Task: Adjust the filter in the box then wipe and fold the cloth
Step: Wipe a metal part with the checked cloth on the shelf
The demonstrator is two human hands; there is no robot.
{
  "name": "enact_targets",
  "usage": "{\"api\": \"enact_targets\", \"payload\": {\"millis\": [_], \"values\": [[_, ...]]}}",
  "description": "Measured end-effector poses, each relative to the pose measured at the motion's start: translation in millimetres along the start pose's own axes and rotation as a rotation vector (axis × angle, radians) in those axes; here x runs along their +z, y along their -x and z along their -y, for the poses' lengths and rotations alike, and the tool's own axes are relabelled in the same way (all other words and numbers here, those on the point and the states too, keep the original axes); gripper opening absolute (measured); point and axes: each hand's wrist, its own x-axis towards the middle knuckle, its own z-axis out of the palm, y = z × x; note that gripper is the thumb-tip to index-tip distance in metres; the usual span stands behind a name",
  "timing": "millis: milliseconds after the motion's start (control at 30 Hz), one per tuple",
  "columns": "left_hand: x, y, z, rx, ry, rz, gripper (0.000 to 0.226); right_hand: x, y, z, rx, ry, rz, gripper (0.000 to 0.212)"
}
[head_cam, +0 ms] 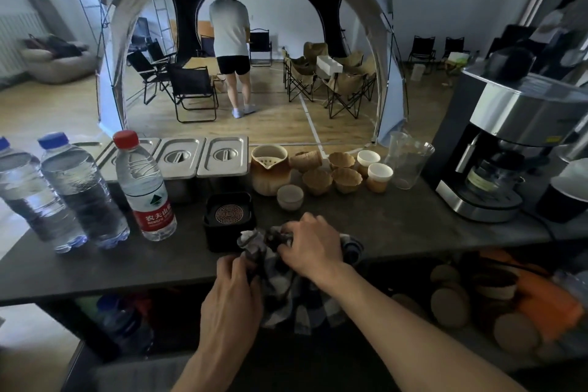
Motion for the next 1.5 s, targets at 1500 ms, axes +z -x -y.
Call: {"api": "enact_targets", "payload": {"millis": [1500], "values": [[73.6, -61.4, -62.8, 0.409, -0.324, 0.237, 0.068, 0.2, 30.1, -123.6, -0.117, -0.110, -0.243, 0.048]]}}
